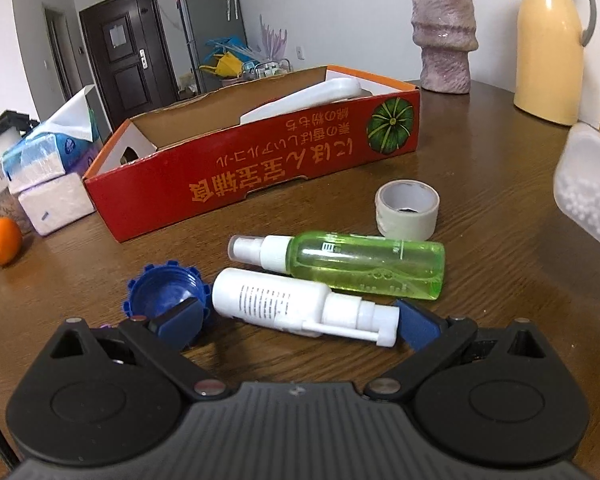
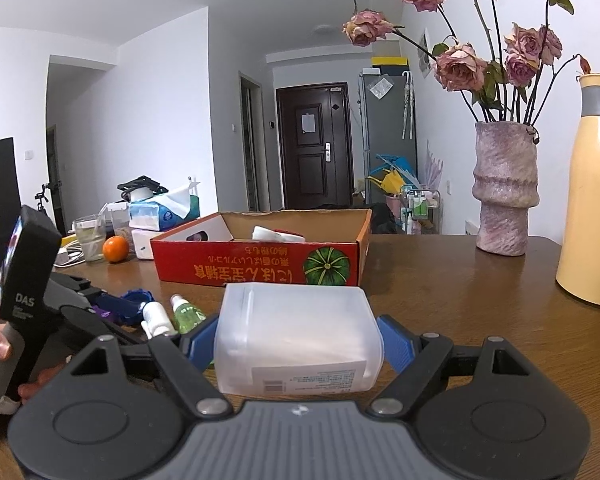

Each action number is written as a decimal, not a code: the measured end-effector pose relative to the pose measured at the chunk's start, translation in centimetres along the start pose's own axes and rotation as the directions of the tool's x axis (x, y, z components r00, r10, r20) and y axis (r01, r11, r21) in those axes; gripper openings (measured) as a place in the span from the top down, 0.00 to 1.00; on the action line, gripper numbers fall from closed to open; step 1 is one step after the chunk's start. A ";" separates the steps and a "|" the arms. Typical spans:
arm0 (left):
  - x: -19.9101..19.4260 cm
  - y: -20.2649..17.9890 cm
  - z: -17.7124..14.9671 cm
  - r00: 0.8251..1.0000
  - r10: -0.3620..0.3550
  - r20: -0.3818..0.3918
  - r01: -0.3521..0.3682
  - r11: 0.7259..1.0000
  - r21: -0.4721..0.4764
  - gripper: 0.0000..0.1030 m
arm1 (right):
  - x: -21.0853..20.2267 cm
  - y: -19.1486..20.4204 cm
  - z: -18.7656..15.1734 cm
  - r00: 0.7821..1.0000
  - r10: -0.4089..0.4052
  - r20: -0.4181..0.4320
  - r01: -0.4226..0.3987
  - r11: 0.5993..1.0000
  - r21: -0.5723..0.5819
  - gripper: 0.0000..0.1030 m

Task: Organize rigid objects
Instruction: 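Reach the left tool to the white spray bottle and close on it while right holds container, then carry the white spray bottle and clear container over the cardboard box with both tools, then open both tools to drop the spray bottle and container into the box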

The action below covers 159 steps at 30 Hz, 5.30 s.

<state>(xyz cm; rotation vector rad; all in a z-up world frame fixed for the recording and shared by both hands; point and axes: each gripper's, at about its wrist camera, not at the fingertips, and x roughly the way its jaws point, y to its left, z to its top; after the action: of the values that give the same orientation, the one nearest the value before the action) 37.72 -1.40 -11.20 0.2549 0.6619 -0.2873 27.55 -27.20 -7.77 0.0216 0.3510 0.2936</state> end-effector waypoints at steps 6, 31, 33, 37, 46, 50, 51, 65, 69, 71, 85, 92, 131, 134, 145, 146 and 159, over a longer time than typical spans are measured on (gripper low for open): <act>-0.1 0.1 0.0 1.000 -0.003 0.012 0.004 1.000 -0.004 0.04 | 0.1 0.0 0.0 1.000 -0.003 -0.002 0.003 1.000 0.000 0.21; -1.0 0.3 0.5 0.996 0.080 0.035 -0.076 0.992 -0.102 0.09 | -0.1 0.1 0.0 1.000 0.001 0.013 -0.001 1.000 0.001 0.21; -0.2 0.3 0.8 0.995 0.102 0.013 -0.100 0.990 -0.104 0.09 | -0.1 0.1 0.0 1.000 0.002 0.015 -0.002 1.000 0.002 0.21; 0.4 0.5 0.6 0.992 0.128 -0.024 -0.129 0.986 -0.102 0.40 | -0.2 0.1 0.1 1.000 0.003 0.013 -0.003 1.000 0.006 0.21; -0.9 0.5 -0.1 0.993 0.116 -0.025 -0.119 0.981 -0.152 0.72 | -0.3 0.1 0.1 1.000 0.009 0.019 -0.009 1.000 0.003 0.21; -2.2 0.2 -0.2 0.991 0.131 0.006 -0.128 0.977 -0.169 0.72 | -0.5 0.2 0.1 1.000 0.011 0.026 -0.011 1.000 0.000 0.21; -2.6 0.2 -0.2 0.990 0.137 0.014 -0.132 0.976 -0.175 0.72 | -0.6 0.3 0.1 0.999 0.011 0.030 -0.011 1.000 -0.002 0.21; -6.7 -0.7 2.0 0.978 0.176 0.111 -0.141 0.952 -0.272 0.72 | -0.7 0.9 1.7 0.997 -0.004 0.080 0.004 1.000 0.005 0.21; -7.7 -0.8 3.2 0.972 0.183 0.149 -0.132 0.945 -0.300 0.72 | -0.6 1.3 2.9 0.994 -0.002 0.108 0.002 1.000 -0.003 0.21; -8.1 -0.8 3.9 0.967 0.191 0.167 -0.131 0.940 -0.315 0.72 | -0.4 1.4 3.6 0.993 -0.001 0.122 0.001 1.000 -0.004 0.21; -7.1 0.7 8.5 0.942 0.253 0.221 -0.149 0.903 -0.403 0.72 | 4.1 1.2 7.2 0.986 -0.009 0.167 0.003 0.999 0.038 0.21; -5.1 2.2 10.1 0.941 0.263 0.214 -0.151 0.890 -0.430 0.72 | 7.3 1.4 8.1 0.987 -0.005 0.158 -0.003 0.999 0.054 0.21; 5.4 8.9 18.1 0.939 0.316 0.138 -0.233 0.876 -0.422 0.72 | 24.3 0.0 13.0 0.993 -0.044 0.106 0.035 0.996 0.078 0.21; 6.4 9.0 18.3 0.942 0.314 0.120 -0.238 0.875 -0.422 0.72 | 25.1 0.0 13.1 0.995 -0.047 0.087 0.040 0.996 0.074 0.21; 8.6 9.2 17.7 0.950 0.309 0.046 -0.266 0.876 -0.403 0.72 | 26.3 0.3 12.4 0.998 -0.044 0.040 0.042 0.998 0.047 0.21; 8.6 9.3 17.7 0.950 0.310 0.031 -0.270 0.871 -0.410 0.70 | 26.3 0.2 12.4 0.999 -0.042 0.030 0.040 0.998 0.050 0.21; 5.7 9.0 17.7 0.921 0.378 0.096 -0.314 0.864 -0.393 0.00 | 25.5 -0.4 12.4 0.999 -0.033 -0.032 0.036 0.997 0.070 0.00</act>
<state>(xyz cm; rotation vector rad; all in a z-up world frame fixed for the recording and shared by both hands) 55.05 0.27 -0.08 -0.0182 0.4769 0.1661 54.82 -19.86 -4.71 0.0807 0.3922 0.2475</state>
